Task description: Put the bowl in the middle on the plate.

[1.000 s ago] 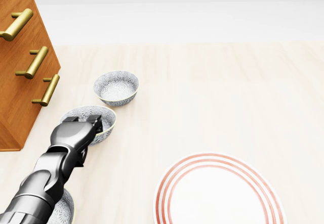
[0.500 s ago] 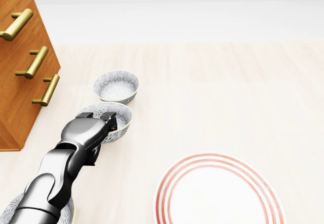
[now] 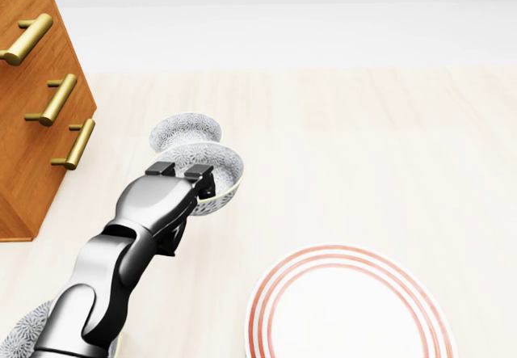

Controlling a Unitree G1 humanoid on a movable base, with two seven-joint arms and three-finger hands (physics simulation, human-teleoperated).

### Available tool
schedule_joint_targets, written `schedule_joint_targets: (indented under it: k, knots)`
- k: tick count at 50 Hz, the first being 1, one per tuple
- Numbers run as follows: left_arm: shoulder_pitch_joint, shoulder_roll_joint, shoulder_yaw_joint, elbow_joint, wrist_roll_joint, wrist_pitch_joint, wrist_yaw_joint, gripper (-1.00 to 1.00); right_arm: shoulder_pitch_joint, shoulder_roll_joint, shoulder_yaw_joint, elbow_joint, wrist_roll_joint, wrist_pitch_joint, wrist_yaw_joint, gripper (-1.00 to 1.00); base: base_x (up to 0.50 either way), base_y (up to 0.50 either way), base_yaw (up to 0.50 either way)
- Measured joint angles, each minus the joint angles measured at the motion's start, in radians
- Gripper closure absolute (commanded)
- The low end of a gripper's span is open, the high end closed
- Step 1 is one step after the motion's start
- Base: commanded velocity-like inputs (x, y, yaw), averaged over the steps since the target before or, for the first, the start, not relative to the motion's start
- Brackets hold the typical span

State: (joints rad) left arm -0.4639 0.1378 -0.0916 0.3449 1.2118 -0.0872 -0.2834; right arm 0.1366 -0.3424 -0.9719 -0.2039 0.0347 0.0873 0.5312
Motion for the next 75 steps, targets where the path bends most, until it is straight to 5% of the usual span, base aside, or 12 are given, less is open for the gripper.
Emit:
schedule_joint_targets:
  k: [22, 75]
  knots:
    - [0.049, -0.042, -0.032, -0.129, 0.038, 0.000, 0.057, 1.00, 0.001, 0.002, 0.003, 0.002, -0.003, 0.000, 0.001, -1.00, 0.00, 0.00, 0.00]
    - [0.236, -0.179, -0.195, -0.409, 0.156, 0.000, -0.012, 1.00, 0.001, 0.001, 0.009, 0.013, -0.009, 0.000, -0.001, -1.00, 0.00, 0.00, 0.00]
